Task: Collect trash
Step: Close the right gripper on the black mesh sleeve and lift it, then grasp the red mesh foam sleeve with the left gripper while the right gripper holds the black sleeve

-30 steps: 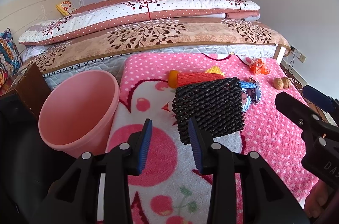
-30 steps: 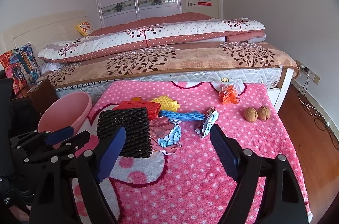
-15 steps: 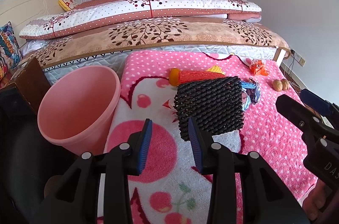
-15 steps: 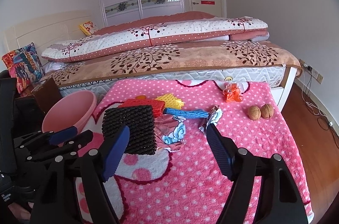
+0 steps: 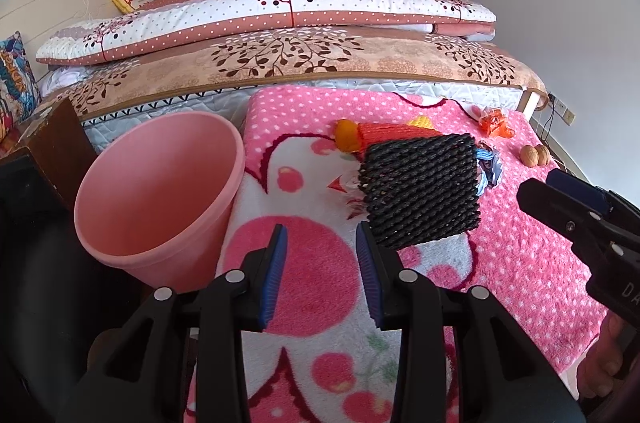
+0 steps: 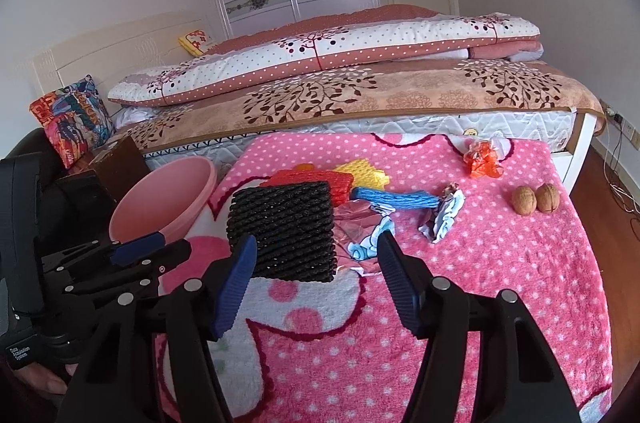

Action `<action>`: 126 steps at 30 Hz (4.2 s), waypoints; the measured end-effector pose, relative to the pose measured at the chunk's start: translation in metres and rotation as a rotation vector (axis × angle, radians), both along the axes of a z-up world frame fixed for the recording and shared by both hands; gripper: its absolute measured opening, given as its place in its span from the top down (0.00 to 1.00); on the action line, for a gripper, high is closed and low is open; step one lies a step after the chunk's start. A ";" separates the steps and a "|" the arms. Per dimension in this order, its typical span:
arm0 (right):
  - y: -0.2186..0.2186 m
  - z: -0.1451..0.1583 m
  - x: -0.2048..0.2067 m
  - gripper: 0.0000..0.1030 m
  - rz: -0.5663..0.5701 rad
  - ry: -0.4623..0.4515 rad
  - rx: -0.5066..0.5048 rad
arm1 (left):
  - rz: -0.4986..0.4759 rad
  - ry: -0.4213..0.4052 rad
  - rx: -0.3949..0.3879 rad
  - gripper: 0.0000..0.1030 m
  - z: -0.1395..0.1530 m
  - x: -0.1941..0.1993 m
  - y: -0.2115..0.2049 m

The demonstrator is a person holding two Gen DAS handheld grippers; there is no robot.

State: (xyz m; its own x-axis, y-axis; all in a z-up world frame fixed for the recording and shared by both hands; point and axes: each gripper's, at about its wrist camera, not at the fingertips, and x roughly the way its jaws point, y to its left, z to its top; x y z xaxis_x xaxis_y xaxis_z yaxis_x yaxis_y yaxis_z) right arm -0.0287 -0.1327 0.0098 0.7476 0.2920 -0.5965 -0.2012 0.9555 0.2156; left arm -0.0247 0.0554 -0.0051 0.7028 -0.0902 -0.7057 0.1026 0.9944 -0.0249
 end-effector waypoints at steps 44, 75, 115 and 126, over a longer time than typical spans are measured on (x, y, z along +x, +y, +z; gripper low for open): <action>0.014 -0.045 0.064 0.38 0.046 0.156 -0.004 | -0.006 0.089 -0.042 0.65 -0.025 0.025 0.016; -0.064 -0.017 0.008 0.90 -0.054 0.083 0.051 | -0.227 0.051 -0.135 0.65 0.016 0.060 -0.031; -0.082 -0.021 0.010 0.90 -0.093 0.098 0.083 | -0.068 0.144 -0.199 0.94 -0.017 0.049 0.017; -0.080 -0.023 0.016 0.90 -0.089 0.110 0.075 | 0.003 0.193 -0.247 0.52 -0.030 0.089 0.013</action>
